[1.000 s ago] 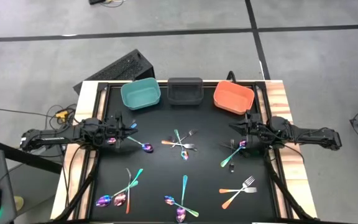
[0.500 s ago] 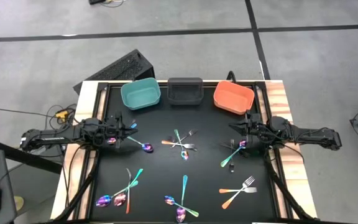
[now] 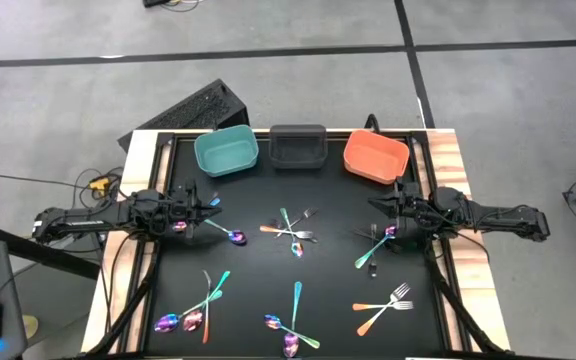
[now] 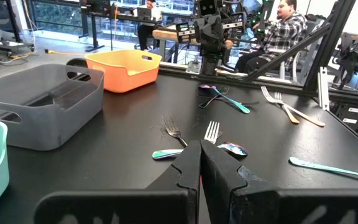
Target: Sort silverware by color (type)
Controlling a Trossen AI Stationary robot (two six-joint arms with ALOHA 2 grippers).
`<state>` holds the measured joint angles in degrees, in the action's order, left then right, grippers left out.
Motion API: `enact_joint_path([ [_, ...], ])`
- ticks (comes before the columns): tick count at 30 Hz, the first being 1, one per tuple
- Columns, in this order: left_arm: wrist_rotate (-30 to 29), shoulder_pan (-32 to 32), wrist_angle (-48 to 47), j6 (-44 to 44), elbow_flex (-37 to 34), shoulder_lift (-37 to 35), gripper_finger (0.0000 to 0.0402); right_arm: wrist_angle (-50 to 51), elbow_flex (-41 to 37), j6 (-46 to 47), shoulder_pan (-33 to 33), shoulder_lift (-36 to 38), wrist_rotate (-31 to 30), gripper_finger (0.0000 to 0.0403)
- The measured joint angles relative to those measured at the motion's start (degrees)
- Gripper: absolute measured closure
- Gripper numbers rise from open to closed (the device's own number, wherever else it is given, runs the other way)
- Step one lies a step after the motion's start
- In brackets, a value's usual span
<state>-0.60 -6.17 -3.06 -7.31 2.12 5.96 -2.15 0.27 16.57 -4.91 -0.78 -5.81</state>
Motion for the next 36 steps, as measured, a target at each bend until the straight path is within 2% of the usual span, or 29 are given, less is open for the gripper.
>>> enact_joint_path([
  [12, -0.09, 0.02, 0.06, 0.66, 0.0, 0.0, 0.0401, 0.0, 0.0, -0.01, 0.01, 0.0, 0.0, 0.0381],
  [19, -6.99, 0.02, 6.18, 5.44, -0.62, 0.0, 0.0401, 0.0, 0.0, -1.83, 0.0, 0.0, 0.0, 0.0381],
  [23, -8.78, 0.01, 7.15, 9.3, -0.62, 0.0, 0.0401, -0.73, 0.0, -1.76, -0.05, 0.0, -1.08, 0.0381],
  [26, -9.41, -0.02, 8.08, 11.02, -0.62, 0.07, 0.0401, -4.98, 0.0, 5.26, -0.17, -0.01, -7.56, 0.0381],
  [28, -10.34, -0.02, 9.92, 11.22, -0.65, 0.04, 0.0401, -6.59, 0.0, 8.06, -0.17, 0.02, -14.07, 0.0381],
  [32, -15.34, -0.02, 12.57, 11.8, -0.65, 0.04, 0.0401, -5.54, 0.0, 13.89, -0.17, 0.0, -26.31, 0.0381],
  [34, -17.98, -0.02, 12.79, 11.8, -0.65, 0.04, 0.0401, -3.44, 0.0, 12.78, -0.38, -0.02, -29.98, 0.0381],
  [36, -20.22, -0.09, 12.66, 12.35, -0.65, 0.07, 0.0401, -3.12, 0.0, 7.7, -1.32, -0.01, -31.51, 0.0381],
])
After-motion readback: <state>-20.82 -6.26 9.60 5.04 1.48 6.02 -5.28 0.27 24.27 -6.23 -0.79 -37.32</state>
